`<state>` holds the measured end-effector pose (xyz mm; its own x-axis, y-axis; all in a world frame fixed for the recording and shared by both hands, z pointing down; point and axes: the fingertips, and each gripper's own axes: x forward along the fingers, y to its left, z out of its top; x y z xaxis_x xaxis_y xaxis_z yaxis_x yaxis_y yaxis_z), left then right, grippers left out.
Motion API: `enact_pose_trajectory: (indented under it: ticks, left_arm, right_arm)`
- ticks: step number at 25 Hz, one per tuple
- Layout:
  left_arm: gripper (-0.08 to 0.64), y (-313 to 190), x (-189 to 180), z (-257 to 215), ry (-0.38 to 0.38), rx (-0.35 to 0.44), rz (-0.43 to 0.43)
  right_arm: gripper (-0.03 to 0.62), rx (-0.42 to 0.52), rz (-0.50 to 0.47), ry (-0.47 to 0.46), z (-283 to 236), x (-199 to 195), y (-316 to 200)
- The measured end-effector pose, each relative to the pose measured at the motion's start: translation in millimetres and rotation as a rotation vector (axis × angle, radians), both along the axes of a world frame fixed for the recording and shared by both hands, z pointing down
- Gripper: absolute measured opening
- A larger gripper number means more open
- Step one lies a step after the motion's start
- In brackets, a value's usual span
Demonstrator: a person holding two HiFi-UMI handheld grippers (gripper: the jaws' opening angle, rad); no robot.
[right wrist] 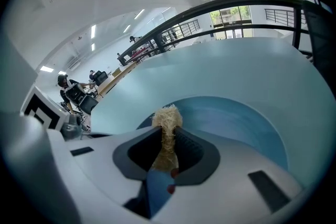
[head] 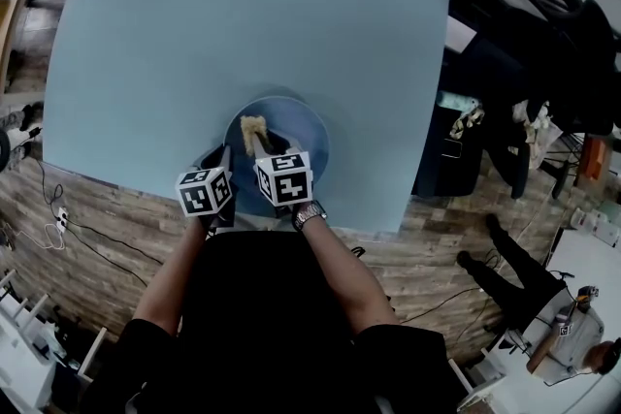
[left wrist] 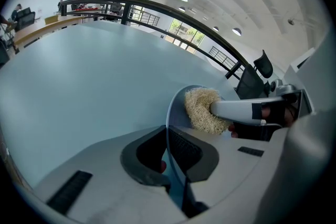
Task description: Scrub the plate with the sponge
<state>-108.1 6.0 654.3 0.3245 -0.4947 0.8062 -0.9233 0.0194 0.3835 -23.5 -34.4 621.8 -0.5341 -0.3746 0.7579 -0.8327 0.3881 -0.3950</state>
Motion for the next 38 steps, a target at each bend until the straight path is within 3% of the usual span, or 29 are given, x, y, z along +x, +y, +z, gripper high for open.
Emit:
enact_pose_trajectory:
  ticks: [38]
  left_arm:
    - [0.011, -1.2, 0.9, 0.4, 0.001, 0.009, 0.030]
  right_arm:
    - [0.072, 0.022, 0.185, 0.094, -1.2, 100.5, -15.8]
